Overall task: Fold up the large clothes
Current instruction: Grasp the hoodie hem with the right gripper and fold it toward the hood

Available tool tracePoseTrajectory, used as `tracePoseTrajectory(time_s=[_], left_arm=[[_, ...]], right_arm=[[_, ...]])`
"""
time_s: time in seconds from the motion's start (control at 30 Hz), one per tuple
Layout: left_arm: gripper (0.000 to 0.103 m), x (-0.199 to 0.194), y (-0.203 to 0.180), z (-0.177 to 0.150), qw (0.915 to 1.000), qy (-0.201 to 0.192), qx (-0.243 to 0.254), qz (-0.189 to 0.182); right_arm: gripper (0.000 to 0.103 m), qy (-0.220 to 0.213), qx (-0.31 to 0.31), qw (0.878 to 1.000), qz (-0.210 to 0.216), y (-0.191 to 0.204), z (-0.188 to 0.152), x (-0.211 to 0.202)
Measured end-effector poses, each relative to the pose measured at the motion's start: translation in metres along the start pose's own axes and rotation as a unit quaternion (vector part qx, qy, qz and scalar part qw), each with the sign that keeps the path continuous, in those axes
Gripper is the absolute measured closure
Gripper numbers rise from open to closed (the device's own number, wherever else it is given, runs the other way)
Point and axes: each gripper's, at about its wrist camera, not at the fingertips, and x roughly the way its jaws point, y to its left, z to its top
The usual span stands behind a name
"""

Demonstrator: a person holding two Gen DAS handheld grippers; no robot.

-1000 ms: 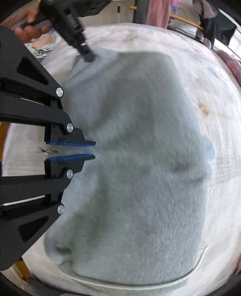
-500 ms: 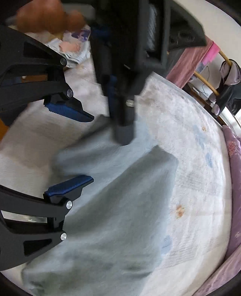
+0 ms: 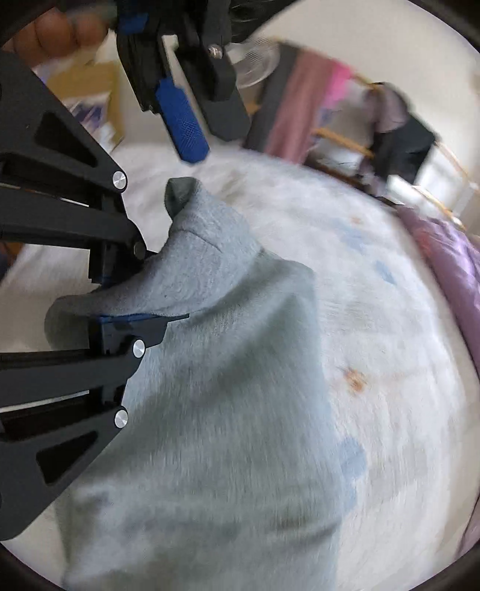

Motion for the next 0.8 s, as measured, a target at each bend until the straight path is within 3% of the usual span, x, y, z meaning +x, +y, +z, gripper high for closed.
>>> tracePoseTrajectory(time_s=[0.1, 0.23, 0.43, 0.67, 0.8], left_arm=[[0.051, 0.001, -0.017, 0.004, 0.9996, -0.017, 0.017, 0.012], [0.05, 0.03, -0.046, -0.004, 0.999, 0.006, 0.043, 0.012], [0.046, 0.074, -0.096, -0.028, 0.9966, 0.045, 0.07, 0.001], [0.038, 0.119, -0.152, -0.05, 0.9894, 0.072, 0.126, 0.002], [0.034, 0.14, -0.177, -0.062, 0.9854, 0.078, 0.151, 0.003]], right_arm=[[0.093, -0.047, 0.074, 0.996, 0.027, -0.028, 0.006, -0.04], [0.093, -0.112, 0.186, 0.972, 0.084, -0.078, -0.001, -0.098], [0.093, -0.185, 0.284, 0.935, 0.104, -0.134, -0.025, -0.167], [0.093, -0.225, 0.348, 0.907, 0.075, -0.183, -0.053, -0.199], [0.093, -0.232, 0.356, 0.905, 0.019, -0.203, -0.06, -0.21]])
